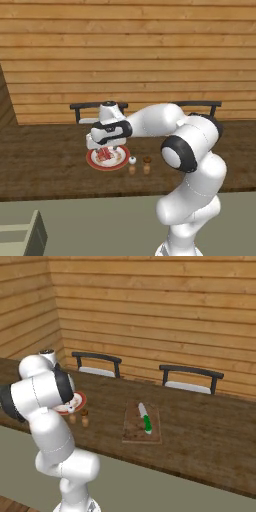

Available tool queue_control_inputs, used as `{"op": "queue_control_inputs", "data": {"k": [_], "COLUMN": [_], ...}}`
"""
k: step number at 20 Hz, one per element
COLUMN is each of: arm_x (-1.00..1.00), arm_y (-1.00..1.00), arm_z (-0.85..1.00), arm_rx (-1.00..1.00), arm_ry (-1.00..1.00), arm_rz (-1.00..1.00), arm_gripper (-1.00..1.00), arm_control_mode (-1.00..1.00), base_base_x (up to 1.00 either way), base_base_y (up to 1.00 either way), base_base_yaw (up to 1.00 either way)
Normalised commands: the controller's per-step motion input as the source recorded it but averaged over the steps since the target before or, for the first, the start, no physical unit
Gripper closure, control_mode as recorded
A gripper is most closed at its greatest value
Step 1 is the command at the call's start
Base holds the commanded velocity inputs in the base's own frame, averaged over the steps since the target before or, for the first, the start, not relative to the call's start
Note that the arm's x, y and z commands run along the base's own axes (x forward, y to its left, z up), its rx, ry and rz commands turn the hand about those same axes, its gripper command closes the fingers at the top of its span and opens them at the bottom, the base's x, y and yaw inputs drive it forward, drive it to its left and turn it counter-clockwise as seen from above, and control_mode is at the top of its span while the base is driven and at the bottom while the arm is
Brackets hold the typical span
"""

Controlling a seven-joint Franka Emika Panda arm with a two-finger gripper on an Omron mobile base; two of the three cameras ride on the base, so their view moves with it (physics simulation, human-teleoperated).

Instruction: Pick up the knife from the drawer and place it on the cutting board. Then place the meat from the plate to the cutting board.

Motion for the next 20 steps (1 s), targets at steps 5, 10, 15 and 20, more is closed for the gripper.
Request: {"op": "queue_control_inputs", "data": {"k": [5,10,15,20], "arm_x": [0.32,0.41,0.37,0.12], "arm_y": [0.00,0.00,0.00,0.00], "arm_z": [-0.24,-0.01,0.00,-0.14], "arm_rx": [0.00,0.00,0.00,0.00], "arm_ry": [-0.01,-0.08,-0.13,-0.12], "arm_rz": [0.00,0.00,0.00,0.00], "arm_gripper": [-1.00,-1.00,-1.00,-1.00], "arm_control_mode": [-1.00,-1.00,-1.00,-1.00], "base_base_x": [0.00,0.00,0.00,0.00], "base_base_y": [0.00,0.00,0.00,0.00], "base_base_yaw": [0.00,0.00,0.00,0.00]}}
